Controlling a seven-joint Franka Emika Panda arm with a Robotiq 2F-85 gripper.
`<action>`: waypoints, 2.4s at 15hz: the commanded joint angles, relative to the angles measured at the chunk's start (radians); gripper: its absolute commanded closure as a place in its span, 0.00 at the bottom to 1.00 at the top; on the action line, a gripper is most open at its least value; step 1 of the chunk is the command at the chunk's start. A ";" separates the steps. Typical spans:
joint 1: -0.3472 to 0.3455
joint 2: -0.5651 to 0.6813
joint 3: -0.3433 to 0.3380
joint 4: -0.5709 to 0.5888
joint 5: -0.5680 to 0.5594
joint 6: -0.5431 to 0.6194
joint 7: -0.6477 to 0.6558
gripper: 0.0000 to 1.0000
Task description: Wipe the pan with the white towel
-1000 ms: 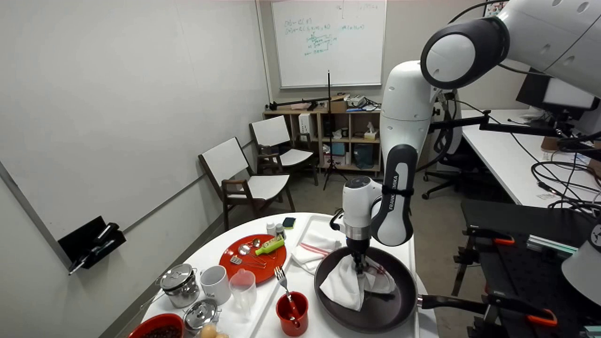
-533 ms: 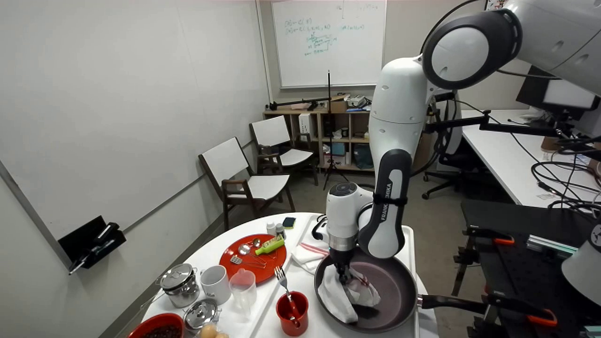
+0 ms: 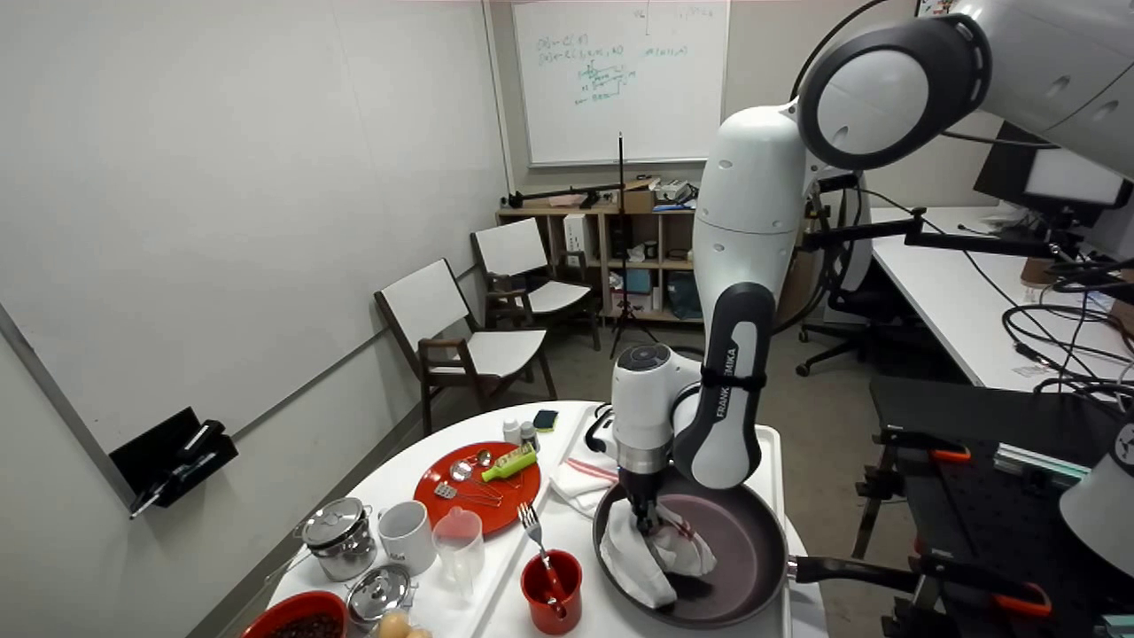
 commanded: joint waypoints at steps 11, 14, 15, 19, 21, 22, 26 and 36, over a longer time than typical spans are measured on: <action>-0.074 0.066 -0.120 -0.003 0.020 0.008 -0.003 0.97; -0.119 0.064 -0.134 -0.007 0.023 0.009 -0.003 0.97; -0.131 0.065 -0.132 -0.006 0.023 0.007 -0.005 0.97; -0.137 0.068 -0.131 -0.011 0.022 0.008 0.001 0.97; -0.123 0.066 -0.128 -0.027 0.018 0.013 0.002 0.97; -0.111 0.065 -0.128 -0.038 0.014 0.020 0.003 0.97; -0.033 0.063 -0.151 -0.107 -0.005 0.071 0.006 0.97; 0.306 0.102 -0.293 -0.306 0.001 0.288 -0.003 0.97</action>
